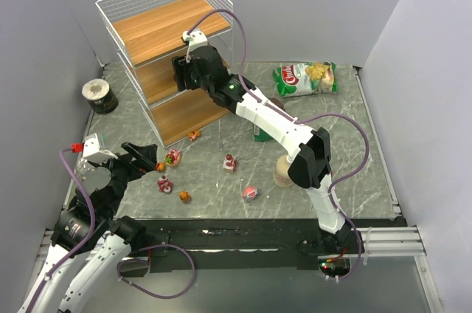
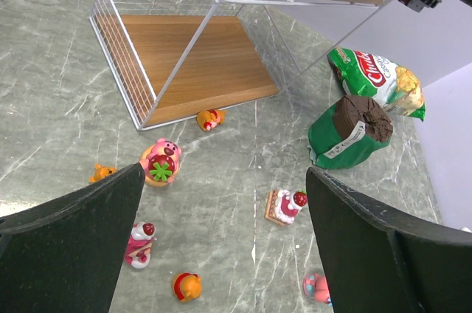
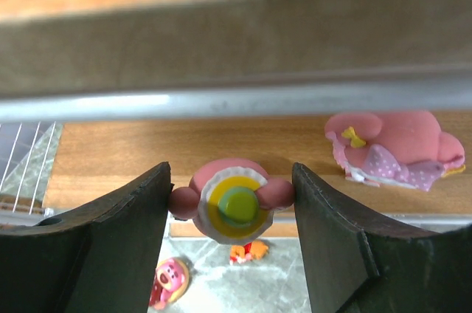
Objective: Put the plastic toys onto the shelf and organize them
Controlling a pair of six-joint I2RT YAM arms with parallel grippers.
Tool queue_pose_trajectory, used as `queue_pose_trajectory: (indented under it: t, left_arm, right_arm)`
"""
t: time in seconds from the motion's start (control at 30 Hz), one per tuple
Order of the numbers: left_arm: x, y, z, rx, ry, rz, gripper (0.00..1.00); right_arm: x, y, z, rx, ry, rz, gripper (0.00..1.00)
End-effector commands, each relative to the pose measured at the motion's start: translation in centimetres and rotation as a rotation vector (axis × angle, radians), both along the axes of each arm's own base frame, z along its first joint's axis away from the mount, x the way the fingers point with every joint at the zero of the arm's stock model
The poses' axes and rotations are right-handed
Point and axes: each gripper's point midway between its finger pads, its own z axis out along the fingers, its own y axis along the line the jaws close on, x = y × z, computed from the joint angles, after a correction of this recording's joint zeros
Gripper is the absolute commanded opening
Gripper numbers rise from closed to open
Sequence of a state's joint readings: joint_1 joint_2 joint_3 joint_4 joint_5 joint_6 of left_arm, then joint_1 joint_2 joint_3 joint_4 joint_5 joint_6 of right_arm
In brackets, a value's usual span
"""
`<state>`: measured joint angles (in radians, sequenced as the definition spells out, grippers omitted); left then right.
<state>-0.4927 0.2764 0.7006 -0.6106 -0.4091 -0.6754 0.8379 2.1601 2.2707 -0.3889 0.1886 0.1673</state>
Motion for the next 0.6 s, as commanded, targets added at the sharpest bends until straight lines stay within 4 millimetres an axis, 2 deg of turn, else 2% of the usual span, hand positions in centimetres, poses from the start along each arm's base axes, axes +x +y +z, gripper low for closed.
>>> queue_pose_trajectory:
  t: [0.0,0.37,0.57]
  left_arm:
    - [0.06,0.18,0.64,-0.017,-0.020,0.014,0.96]
    - [0.08,0.20,0.57,-0.016,-0.019,0.016,0.97]
    - [0.07,0.21,0.64,-0.017,-0.020,0.016,0.97]
  right_arm:
    - [1.62,-0.05,-0.61,0.028,-0.030,-0.034,0.31]
    - [1.76,0.41,-1.27,0.043,-0.046,-0.038,0.33]
    - [1.81,0.56,-1.29,0.041,-0.055,-0.040,0.45]
